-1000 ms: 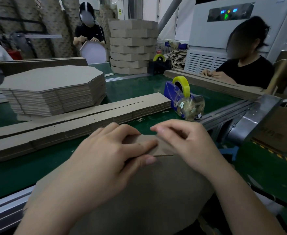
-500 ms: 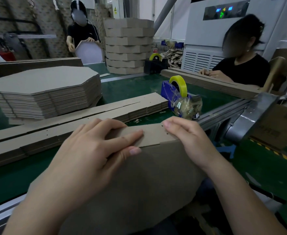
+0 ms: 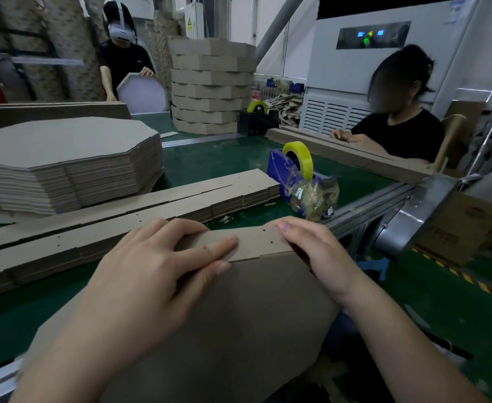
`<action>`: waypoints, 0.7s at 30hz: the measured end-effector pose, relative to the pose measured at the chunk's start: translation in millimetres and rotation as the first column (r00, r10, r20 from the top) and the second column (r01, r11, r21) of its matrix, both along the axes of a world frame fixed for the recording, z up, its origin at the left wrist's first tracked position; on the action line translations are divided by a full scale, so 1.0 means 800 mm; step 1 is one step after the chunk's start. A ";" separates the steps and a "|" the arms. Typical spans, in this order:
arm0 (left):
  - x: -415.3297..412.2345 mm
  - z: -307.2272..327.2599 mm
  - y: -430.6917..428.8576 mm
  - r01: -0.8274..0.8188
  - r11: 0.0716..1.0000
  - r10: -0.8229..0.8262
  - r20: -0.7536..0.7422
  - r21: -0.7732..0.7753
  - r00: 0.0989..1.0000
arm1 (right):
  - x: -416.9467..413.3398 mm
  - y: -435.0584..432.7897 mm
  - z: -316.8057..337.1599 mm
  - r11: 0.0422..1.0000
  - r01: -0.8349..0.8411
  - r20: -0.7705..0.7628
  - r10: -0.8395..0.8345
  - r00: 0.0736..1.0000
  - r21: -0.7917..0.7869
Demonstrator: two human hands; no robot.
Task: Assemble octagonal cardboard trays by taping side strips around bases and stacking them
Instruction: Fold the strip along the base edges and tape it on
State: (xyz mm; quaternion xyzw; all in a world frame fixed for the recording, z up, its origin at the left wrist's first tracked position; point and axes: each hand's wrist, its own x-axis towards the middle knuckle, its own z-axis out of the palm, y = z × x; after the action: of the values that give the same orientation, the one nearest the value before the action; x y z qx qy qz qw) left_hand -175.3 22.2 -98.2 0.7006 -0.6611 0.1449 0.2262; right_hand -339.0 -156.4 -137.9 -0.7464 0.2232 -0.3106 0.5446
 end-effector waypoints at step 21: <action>0.009 -0.005 -0.006 -0.008 0.999 0.007 -0.020 -0.044 1.000 | 0.003 -0.241 0.037 0.794 0.597 -0.366 -0.525 0.769 0.114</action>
State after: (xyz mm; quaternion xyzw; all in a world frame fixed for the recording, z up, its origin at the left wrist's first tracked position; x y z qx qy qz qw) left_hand -168.1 17.3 -102.6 0.6994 -0.6527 0.1532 0.2478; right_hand -336.8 -349.4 -108.6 -0.6182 0.5545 -0.3090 0.4634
